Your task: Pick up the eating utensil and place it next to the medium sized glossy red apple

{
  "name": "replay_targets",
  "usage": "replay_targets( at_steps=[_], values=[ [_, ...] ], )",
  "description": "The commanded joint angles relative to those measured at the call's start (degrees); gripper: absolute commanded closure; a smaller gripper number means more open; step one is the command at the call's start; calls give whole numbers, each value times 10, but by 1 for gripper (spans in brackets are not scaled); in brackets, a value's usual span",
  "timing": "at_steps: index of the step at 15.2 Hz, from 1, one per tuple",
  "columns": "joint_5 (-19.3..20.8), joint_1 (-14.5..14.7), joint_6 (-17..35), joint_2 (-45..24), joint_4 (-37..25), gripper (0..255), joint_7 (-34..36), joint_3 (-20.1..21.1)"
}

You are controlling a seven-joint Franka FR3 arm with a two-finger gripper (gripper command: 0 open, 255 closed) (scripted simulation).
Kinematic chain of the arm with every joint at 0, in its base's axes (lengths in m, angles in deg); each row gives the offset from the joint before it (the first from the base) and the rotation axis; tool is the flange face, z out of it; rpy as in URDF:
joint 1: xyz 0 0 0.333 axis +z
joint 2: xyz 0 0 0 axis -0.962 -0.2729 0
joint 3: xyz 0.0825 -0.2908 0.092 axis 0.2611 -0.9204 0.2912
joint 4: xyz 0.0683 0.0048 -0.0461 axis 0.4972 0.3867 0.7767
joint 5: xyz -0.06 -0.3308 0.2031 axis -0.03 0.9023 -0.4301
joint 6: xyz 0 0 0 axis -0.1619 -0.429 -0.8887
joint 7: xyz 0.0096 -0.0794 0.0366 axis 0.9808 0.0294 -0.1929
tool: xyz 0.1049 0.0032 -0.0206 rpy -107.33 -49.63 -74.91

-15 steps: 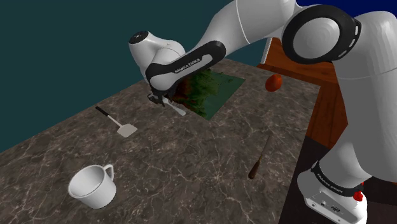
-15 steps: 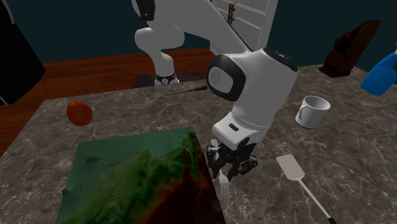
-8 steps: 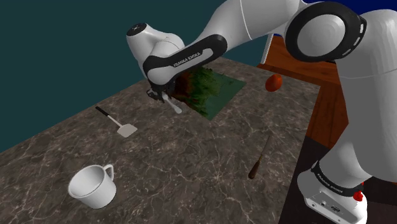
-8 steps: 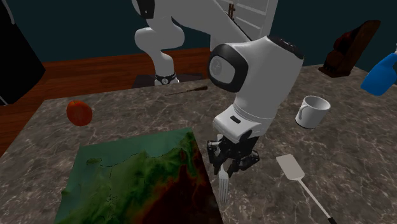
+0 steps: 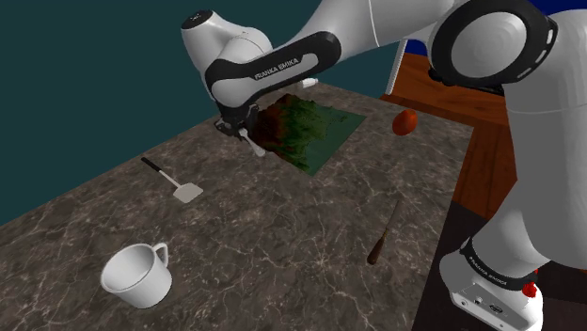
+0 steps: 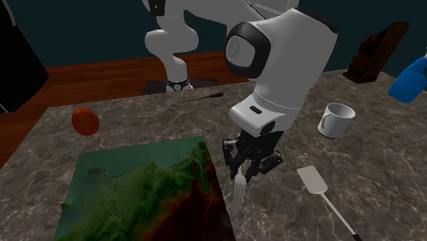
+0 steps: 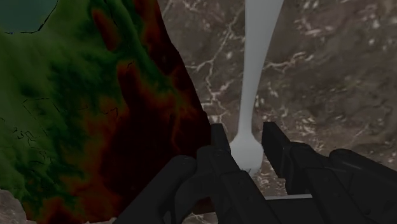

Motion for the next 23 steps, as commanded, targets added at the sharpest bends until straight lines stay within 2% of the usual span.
replay_targets(
  at_steps=[1,20,23],
  values=[
    [-3,1,-13,5,-9,255,-3,1],
    [-16,13,-138,17,-128,255,-43,6],
    [-31,-25,-86,100,2,255,-50,10]
  ],
)
